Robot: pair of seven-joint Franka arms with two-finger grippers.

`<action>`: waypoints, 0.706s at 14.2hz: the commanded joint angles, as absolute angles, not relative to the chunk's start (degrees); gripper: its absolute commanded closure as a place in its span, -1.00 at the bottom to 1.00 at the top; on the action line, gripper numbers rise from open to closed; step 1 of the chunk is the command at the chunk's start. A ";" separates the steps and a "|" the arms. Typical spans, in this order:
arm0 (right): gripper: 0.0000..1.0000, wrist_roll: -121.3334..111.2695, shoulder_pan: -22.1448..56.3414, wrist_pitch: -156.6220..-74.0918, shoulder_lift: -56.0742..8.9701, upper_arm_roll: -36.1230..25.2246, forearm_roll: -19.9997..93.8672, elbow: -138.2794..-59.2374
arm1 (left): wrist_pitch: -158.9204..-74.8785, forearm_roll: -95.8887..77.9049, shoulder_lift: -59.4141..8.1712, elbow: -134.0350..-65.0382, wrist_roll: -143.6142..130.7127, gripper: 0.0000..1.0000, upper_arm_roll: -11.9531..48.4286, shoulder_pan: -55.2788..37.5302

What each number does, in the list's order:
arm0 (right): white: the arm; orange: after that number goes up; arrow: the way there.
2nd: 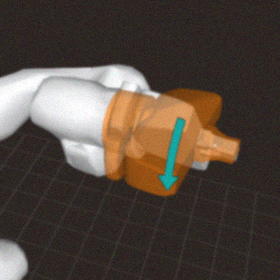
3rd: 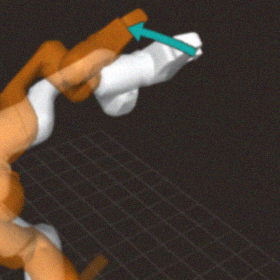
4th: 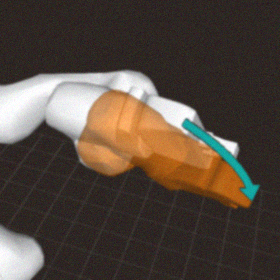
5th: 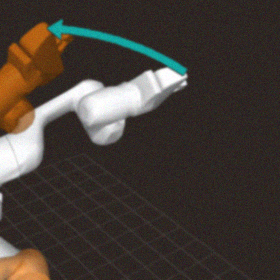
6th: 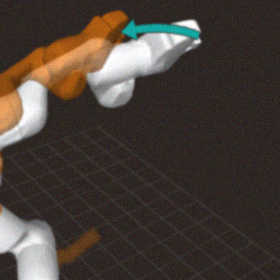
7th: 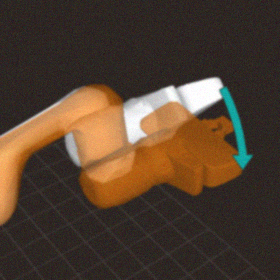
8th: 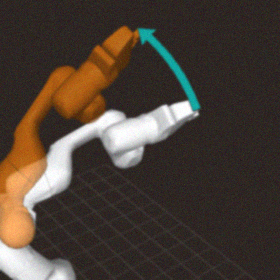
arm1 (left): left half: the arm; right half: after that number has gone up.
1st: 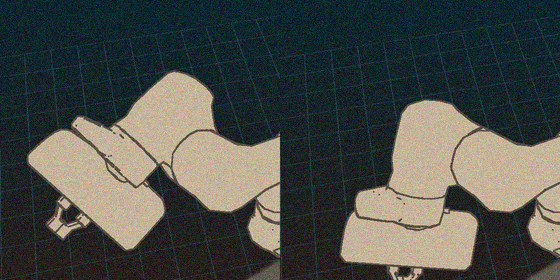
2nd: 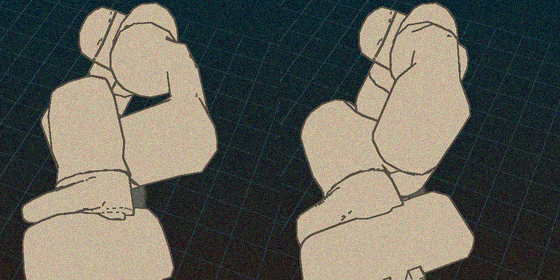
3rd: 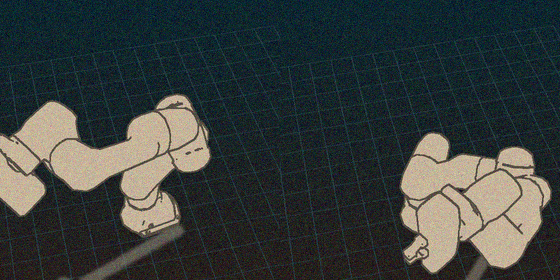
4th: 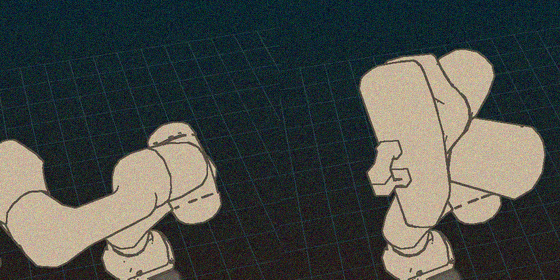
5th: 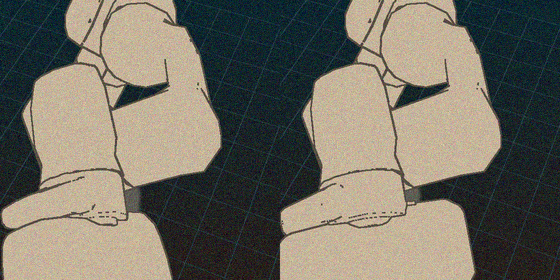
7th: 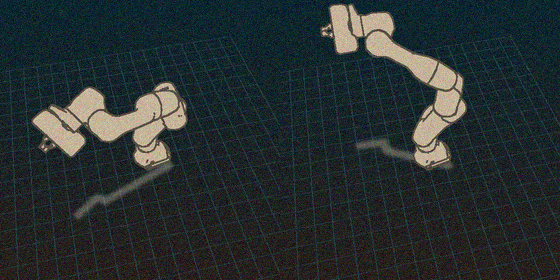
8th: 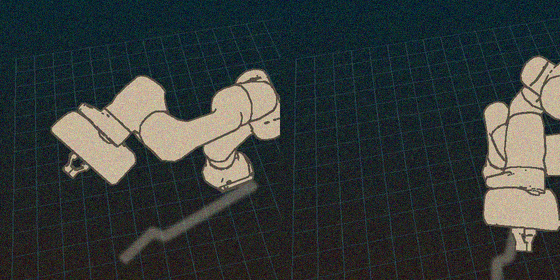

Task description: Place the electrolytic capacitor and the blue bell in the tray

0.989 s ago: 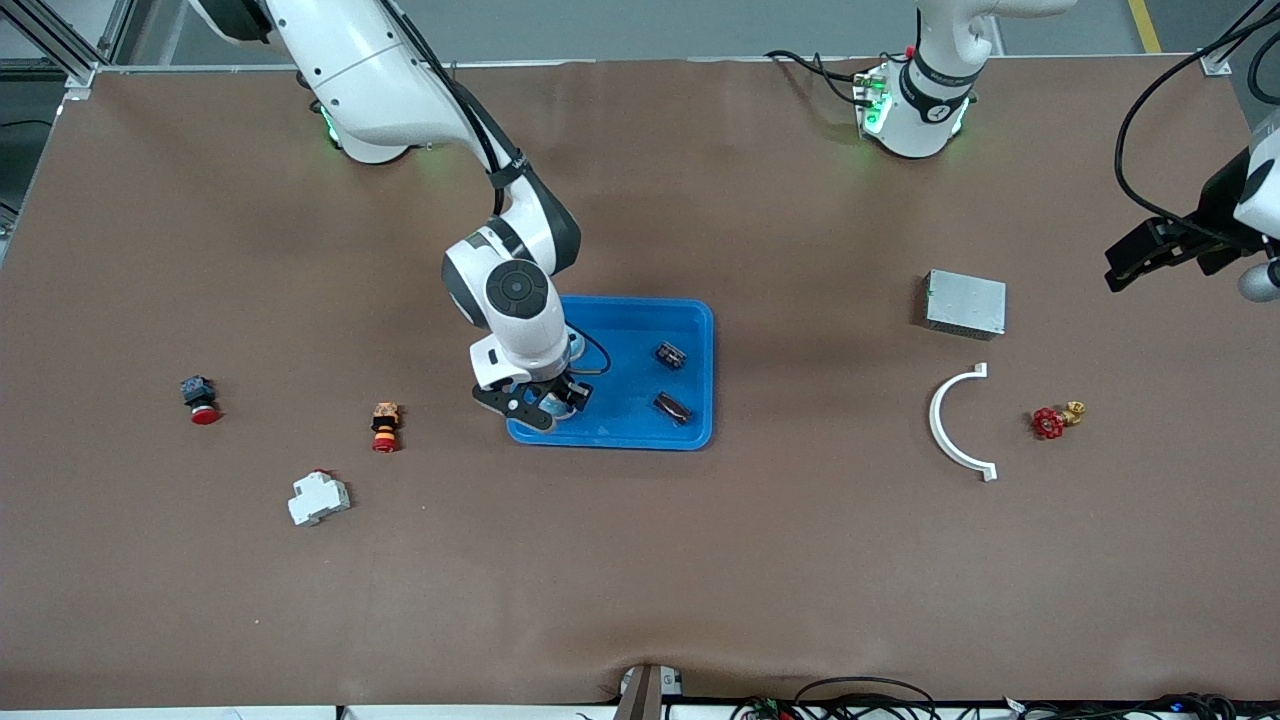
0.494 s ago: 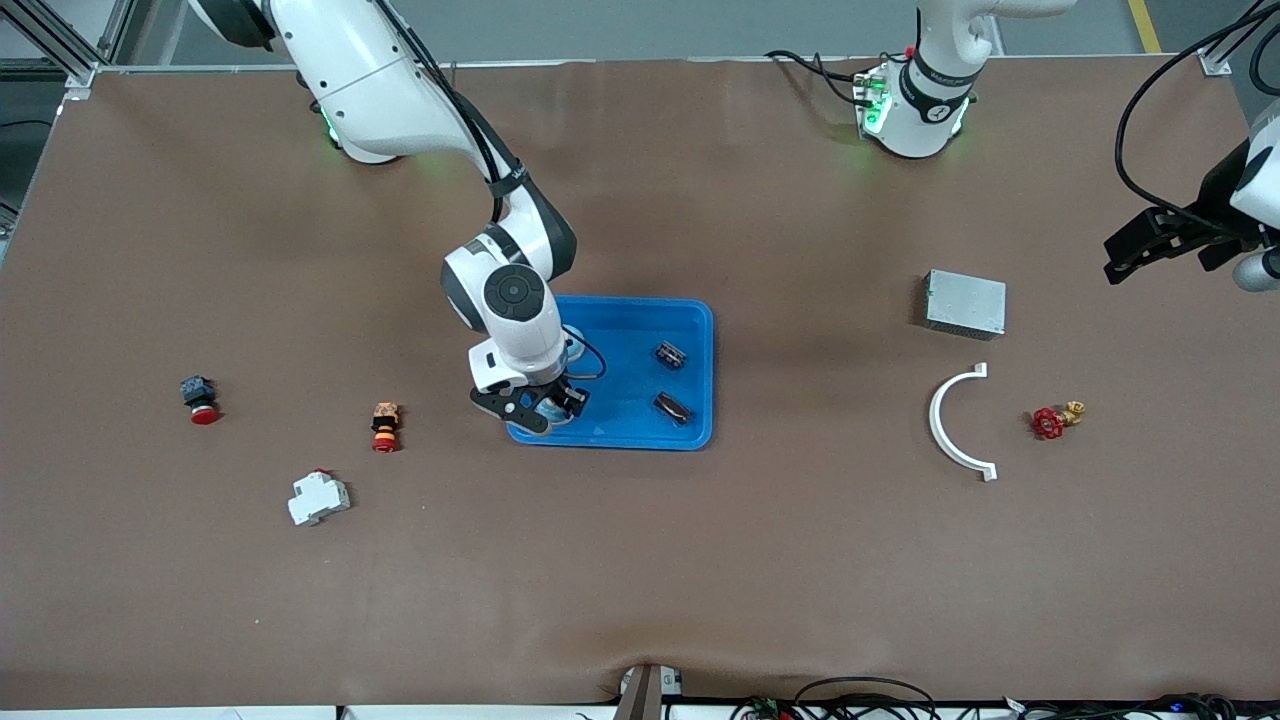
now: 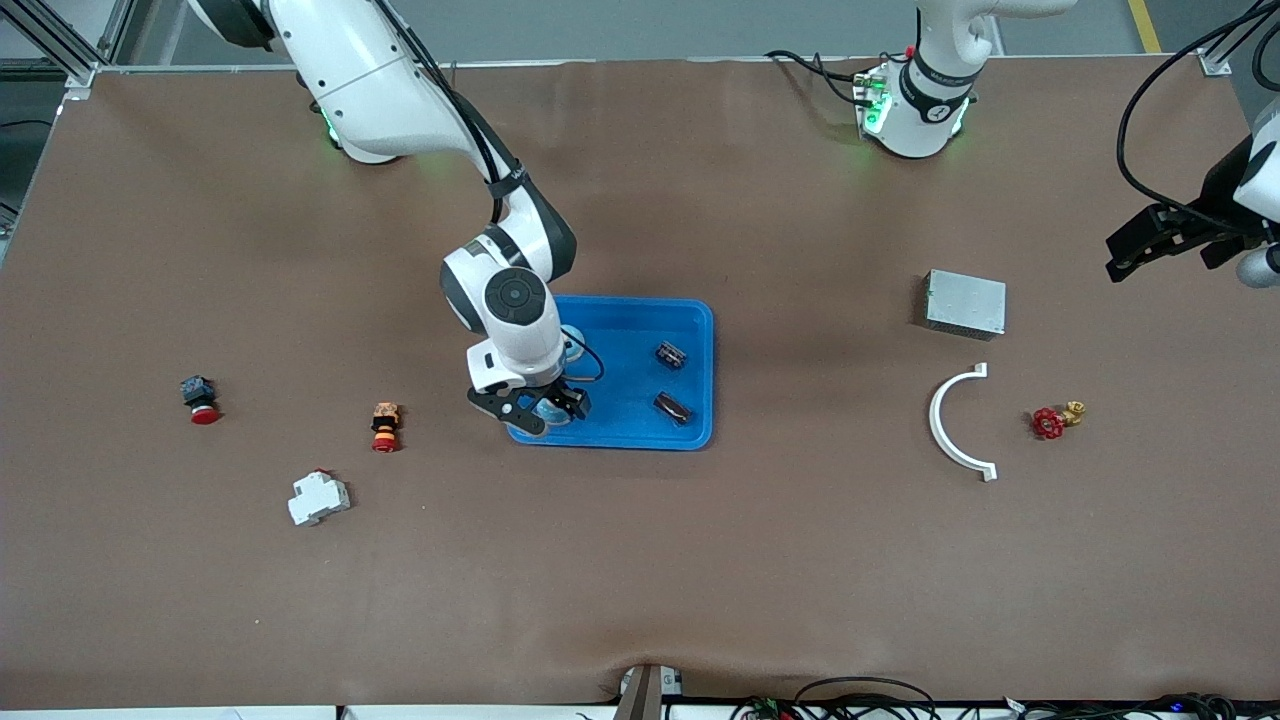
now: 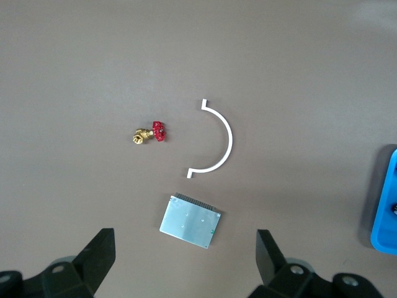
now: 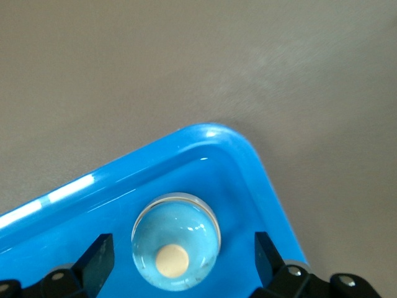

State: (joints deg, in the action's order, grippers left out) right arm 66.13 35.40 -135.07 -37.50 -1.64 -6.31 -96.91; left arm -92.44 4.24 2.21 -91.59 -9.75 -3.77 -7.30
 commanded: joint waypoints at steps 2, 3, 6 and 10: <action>-1.00 60.32 32.79 -122.10 -32.62 -1.32 -7.03 -91.94 | -91.41 3.25 3.87 -92.11 -8.53 -1.00 -4.22 -7.56; -1.00 56.55 31.57 -120.25 -31.04 -1.32 -7.03 -92.19 | -91.41 3.25 3.78 -92.11 -8.53 -1.00 -4.22 -7.65; -1.00 42.06 26.04 -112.43 -24.98 -1.32 -6.94 -92.55 | -91.32 3.25 3.87 -92.11 -8.53 -1.00 -4.13 -7.82; -1.00 26.57 18.30 -108.20 -19.08 -1.41 -6.94 -92.90 | -90.18 3.25 3.96 -92.02 -8.35 -1.00 -3.87 -7.74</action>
